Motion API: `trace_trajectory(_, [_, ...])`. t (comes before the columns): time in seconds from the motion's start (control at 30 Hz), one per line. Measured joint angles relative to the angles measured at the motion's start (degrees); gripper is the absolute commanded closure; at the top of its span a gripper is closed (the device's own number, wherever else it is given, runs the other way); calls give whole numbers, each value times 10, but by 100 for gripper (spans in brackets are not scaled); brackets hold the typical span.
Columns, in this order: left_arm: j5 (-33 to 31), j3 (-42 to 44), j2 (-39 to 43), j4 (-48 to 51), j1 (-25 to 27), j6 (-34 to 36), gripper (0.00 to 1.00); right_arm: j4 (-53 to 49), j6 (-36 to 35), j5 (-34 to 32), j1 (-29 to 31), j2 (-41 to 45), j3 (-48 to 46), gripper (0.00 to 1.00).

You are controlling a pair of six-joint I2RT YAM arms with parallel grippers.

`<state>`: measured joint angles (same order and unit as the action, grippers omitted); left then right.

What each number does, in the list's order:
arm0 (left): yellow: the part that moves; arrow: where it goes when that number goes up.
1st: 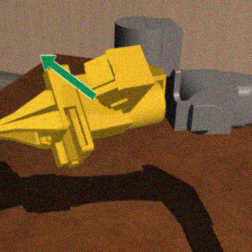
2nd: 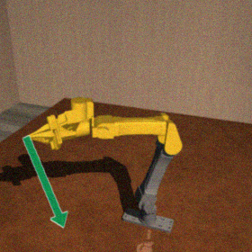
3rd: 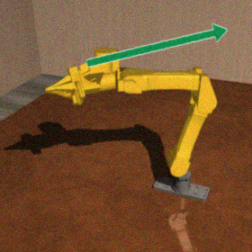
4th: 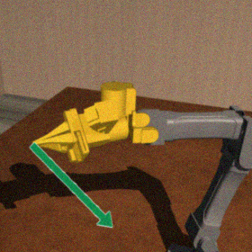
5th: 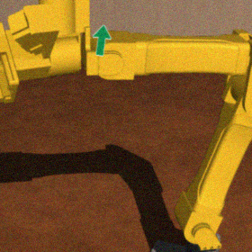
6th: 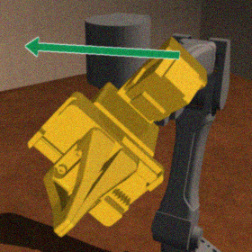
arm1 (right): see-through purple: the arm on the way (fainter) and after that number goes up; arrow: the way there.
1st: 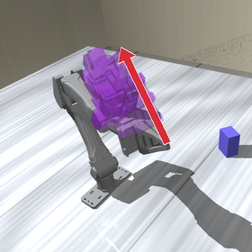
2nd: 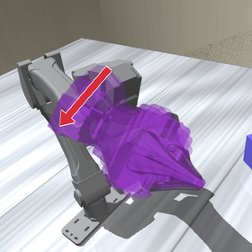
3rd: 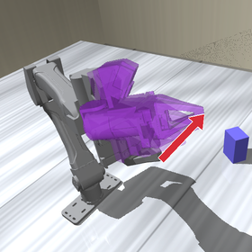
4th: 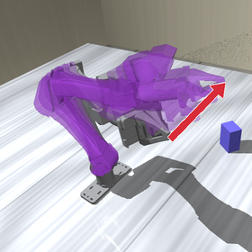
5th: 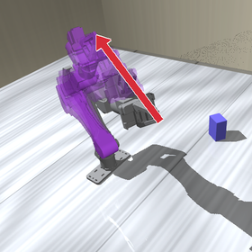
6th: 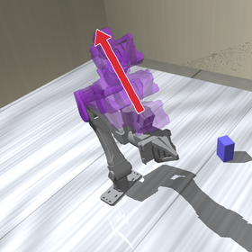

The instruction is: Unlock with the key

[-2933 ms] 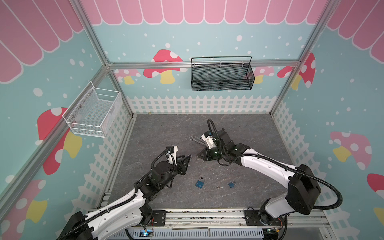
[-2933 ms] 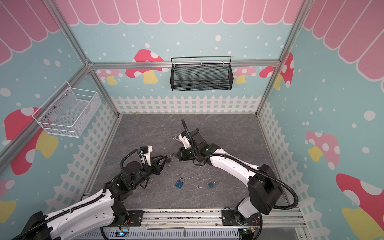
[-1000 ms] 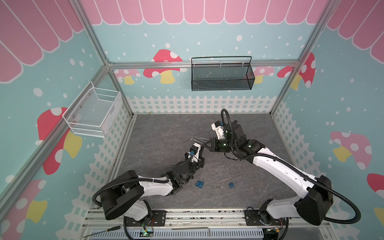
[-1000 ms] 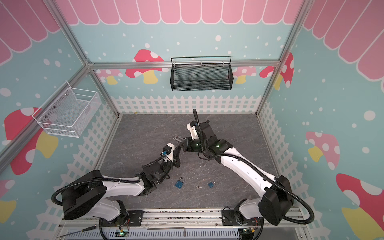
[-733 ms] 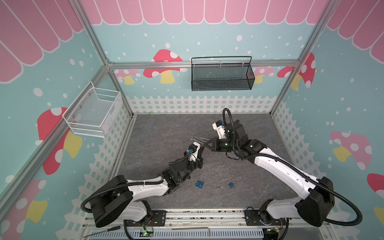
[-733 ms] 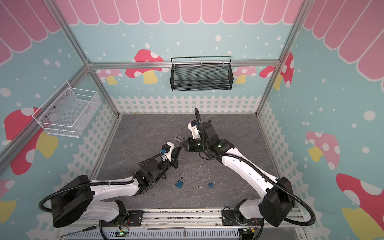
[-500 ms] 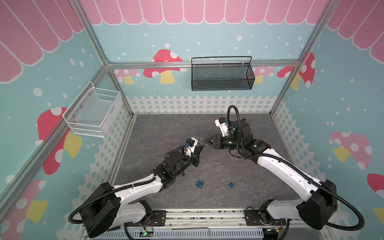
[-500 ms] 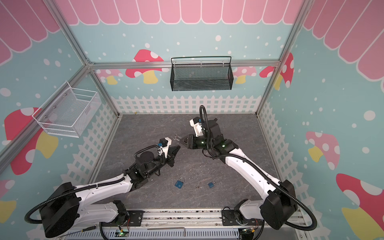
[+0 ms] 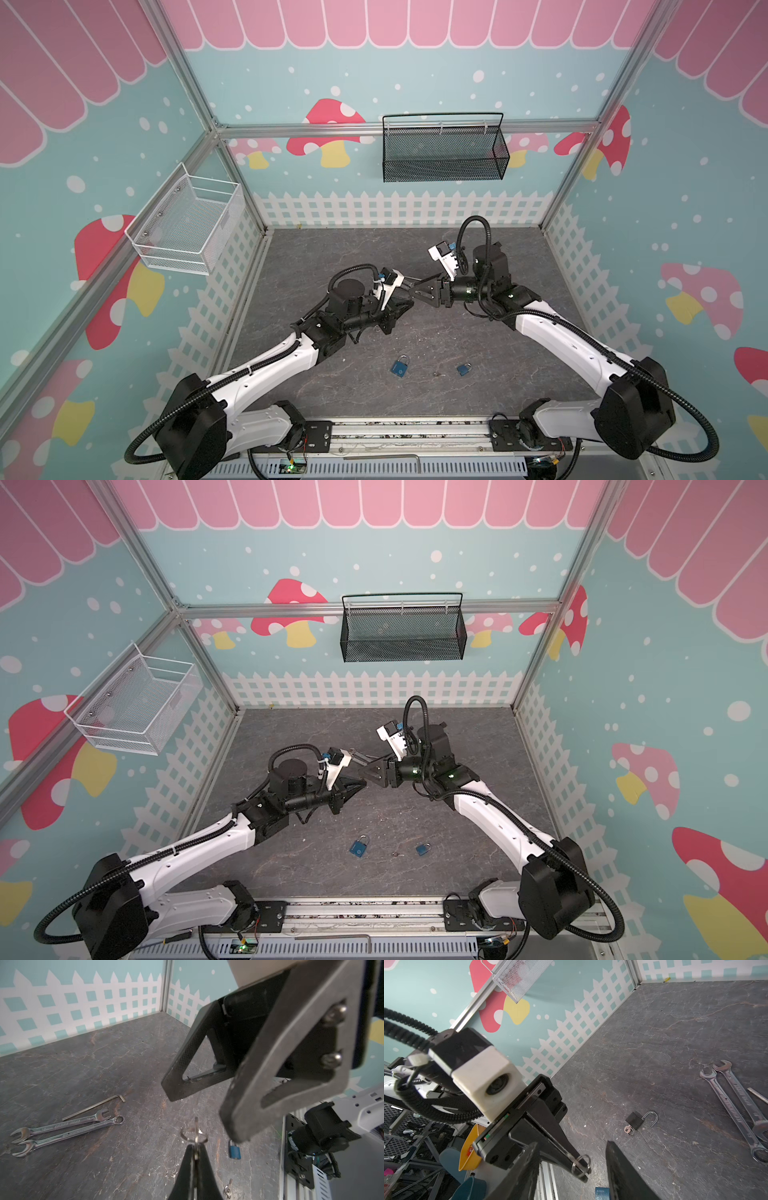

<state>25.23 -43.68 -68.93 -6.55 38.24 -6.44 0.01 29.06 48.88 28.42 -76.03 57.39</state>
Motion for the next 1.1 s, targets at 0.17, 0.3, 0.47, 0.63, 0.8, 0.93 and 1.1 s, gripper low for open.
trace_trajectory(0.17, [30, -12, 0, 19, -3, 0, 100, 18, -15, 36, -5, -3, -10, 56])
trace_trajectory(0.3, [46, -27, -6, 27, -4, 2, 100, 31, -26, 57, -7, -7, -13, 61])
trace_trajectory(0.47, [60, -42, -19, 33, -4, 2, 100, 39, -36, 78, -9, -14, -17, 75])
trace_trajectory(0.63, [69, -43, -26, 38, -7, 2, 100, 42, -42, 84, -14, -14, -22, 82])
trace_trajectory(0.8, [78, -43, -26, 39, -11, 2, 100, 43, -45, 90, -21, -14, -27, 88])
trace_trajectory(0.93, [87, -43, -26, 39, -13, 2, 100, 53, -46, 99, -22, -14, -30, 92])
trace_trajectory(1.1, [95, -47, -31, 42, -15, -1, 100, 78, -40, 107, -25, -14, -40, 100])
